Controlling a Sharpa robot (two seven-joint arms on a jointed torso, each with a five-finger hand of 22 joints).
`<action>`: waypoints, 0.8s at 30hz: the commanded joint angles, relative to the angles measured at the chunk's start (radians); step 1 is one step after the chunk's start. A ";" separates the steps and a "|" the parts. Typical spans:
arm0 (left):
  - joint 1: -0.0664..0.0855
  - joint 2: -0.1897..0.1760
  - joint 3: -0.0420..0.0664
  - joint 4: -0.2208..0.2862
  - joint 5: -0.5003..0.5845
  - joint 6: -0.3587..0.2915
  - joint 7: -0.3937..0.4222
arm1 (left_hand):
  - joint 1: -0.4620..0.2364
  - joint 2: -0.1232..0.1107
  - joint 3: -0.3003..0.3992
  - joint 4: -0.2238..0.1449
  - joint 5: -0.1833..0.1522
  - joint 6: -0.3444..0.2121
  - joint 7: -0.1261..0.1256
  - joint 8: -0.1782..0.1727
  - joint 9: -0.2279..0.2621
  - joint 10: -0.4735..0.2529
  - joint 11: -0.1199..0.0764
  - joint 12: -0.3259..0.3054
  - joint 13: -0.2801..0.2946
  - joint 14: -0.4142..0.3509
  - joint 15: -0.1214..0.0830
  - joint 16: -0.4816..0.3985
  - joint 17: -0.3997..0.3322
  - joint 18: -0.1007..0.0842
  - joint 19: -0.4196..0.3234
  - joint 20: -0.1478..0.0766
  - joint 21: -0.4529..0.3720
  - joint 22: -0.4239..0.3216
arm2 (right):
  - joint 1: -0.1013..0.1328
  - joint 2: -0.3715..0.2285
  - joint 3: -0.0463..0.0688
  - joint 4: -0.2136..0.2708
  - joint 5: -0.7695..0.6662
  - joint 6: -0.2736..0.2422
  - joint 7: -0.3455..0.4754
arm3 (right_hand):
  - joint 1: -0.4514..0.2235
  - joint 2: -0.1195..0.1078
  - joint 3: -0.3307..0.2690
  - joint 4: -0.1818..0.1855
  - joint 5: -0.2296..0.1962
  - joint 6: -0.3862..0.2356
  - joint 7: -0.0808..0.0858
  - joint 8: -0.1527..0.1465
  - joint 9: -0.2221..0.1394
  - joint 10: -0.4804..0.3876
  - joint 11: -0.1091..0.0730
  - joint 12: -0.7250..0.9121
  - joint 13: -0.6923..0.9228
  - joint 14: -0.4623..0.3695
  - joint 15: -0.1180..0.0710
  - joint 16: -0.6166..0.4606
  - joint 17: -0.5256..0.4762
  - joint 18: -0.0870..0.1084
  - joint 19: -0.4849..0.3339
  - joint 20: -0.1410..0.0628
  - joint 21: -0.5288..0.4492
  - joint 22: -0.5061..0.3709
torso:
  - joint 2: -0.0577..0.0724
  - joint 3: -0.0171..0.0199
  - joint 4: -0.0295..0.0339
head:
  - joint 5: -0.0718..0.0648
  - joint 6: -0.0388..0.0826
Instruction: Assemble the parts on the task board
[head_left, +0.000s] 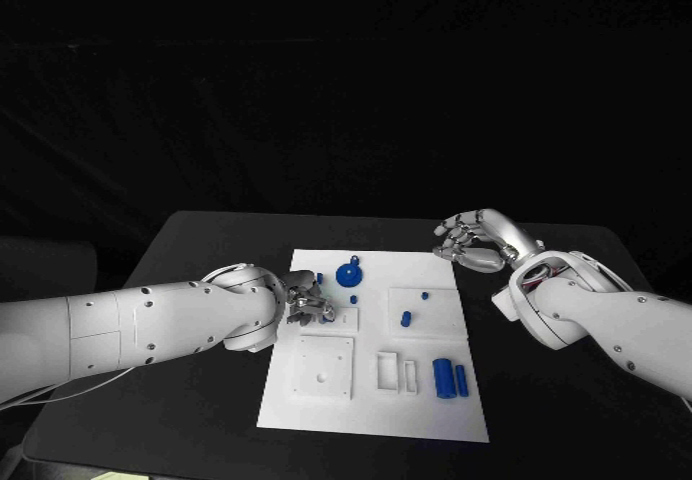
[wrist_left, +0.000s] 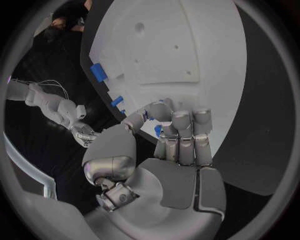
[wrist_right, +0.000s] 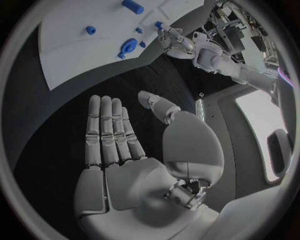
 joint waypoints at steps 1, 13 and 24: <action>-0.004 0.003 -0.002 0.000 -0.003 0.023 -0.005 | 0.003 0.014 0.003 0.003 0.002 0.147 -0.082 0.007 0.000 -0.009 -0.016 0.008 0.002 0.000 -0.005 0.009 0.001 0.017 -0.005 -0.083 0.005 0.019 | 0.000 0.002 0.000 -0.001 -0.001 0.005 0.003 | 0.006 0.001 -0.004 0.000 0.009 0.004 -0.001 0.006 -0.002 -0.007 -0.003 0.006 -0.002 -0.008 -0.002 0.005 -0.002 0.007 -0.002 0.005 -0.007 0.002 | 0.000 -0.0003 0.0008 | 0.001 0.000; -0.004 0.002 -0.002 -0.004 0.027 0.041 -0.010 | -0.006 0.027 0.004 0.004 0.010 0.150 -0.085 0.016 0.005 -0.012 -0.020 0.029 0.006 0.002 -0.004 0.022 0.002 0.017 -0.006 -0.082 0.014 0.019 | 0.000 0.002 0.000 -0.002 -0.001 0.007 0.001 | 0.008 0.002 -0.004 -0.003 0.033 0.005 -0.001 0.010 -0.008 -0.010 -0.003 0.015 -0.016 -0.010 -0.001 0.012 -0.009 0.007 -0.003 0.005 -0.007 0.005 | 0.000 -0.0001 -0.0008 | 0.002 0.000; -0.004 0.002 -0.002 -0.002 0.028 0.047 -0.009 | -0.020 0.042 0.008 -0.014 0.029 0.149 -0.086 0.023 0.008 -0.017 -0.021 0.042 0.006 -0.001 -0.003 0.028 -0.001 0.018 -0.012 -0.081 0.020 0.019 | 0.000 0.003 0.000 -0.002 -0.001 0.008 -0.001 | 0.009 0.003 -0.003 -0.006 0.046 0.007 -0.002 0.012 -0.011 -0.011 -0.002 0.020 -0.023 -0.012 -0.001 0.015 -0.013 0.007 -0.003 0.005 -0.008 0.007 | 0.000 -0.0008 -0.0001 | -0.001 -0.001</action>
